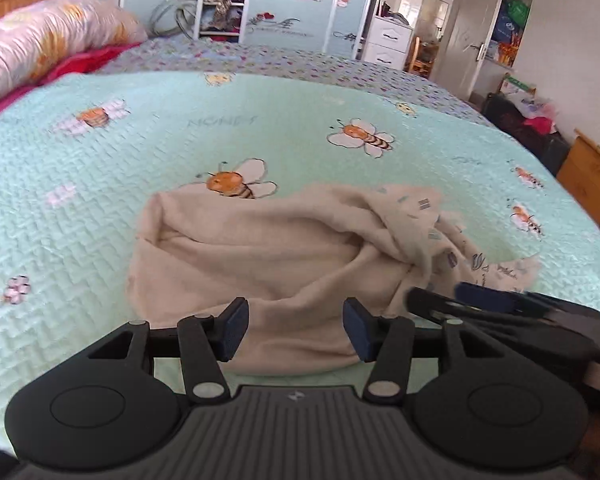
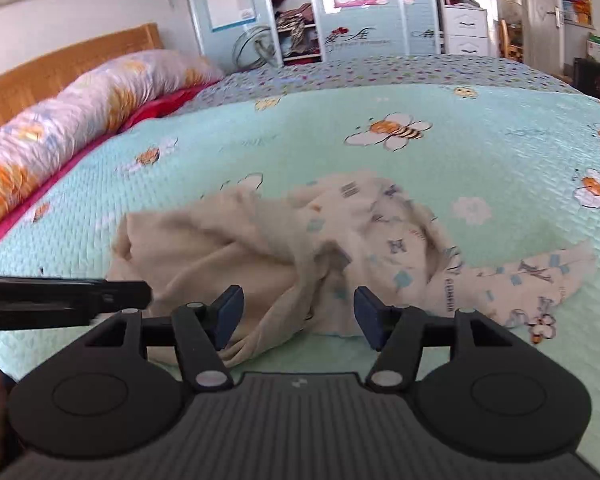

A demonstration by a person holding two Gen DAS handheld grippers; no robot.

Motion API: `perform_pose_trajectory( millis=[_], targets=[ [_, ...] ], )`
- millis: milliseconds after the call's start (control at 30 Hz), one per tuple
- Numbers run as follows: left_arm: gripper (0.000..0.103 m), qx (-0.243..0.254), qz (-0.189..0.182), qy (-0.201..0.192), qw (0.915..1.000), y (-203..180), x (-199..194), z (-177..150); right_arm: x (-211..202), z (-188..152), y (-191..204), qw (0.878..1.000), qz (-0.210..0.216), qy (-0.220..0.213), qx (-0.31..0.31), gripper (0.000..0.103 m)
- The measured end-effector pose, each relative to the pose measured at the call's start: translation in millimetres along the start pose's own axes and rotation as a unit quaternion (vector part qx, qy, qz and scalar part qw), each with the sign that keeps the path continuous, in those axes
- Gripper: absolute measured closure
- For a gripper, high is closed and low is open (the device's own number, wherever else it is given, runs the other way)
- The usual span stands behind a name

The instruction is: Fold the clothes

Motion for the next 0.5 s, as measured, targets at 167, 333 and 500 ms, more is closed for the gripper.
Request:
perform_pose_trajectory(
  millis=[167, 333, 500],
  targets=[
    [0.047, -0.002, 0.001, -0.037, 0.9993, 11, -35, 10, 11, 22, -11, 0.999, 0.003, 0.005, 0.045, 0.101],
    [0.043, -0.023, 0.005, -0.058, 0.998, 23, -43, 20, -78, 49, -13, 0.994, 0.035, -0.093, 0.05, 0.101],
    [0.043, -0.017, -0.006, -0.044, 0.9989, 12, -19, 24, -122, 43, -30, 0.991, -0.015, -0.13, 0.022, 0.101]
  ],
)
Point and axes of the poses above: each gripper's, at about its wrist camera, not at the fingertips, and x roughly the way its jaws point, y to its left, z to its top, the point moved 4 cm from there along x, roughly the way its jaws point, and after that the axes turned 4 degrees about y, right-handed, at the moved point
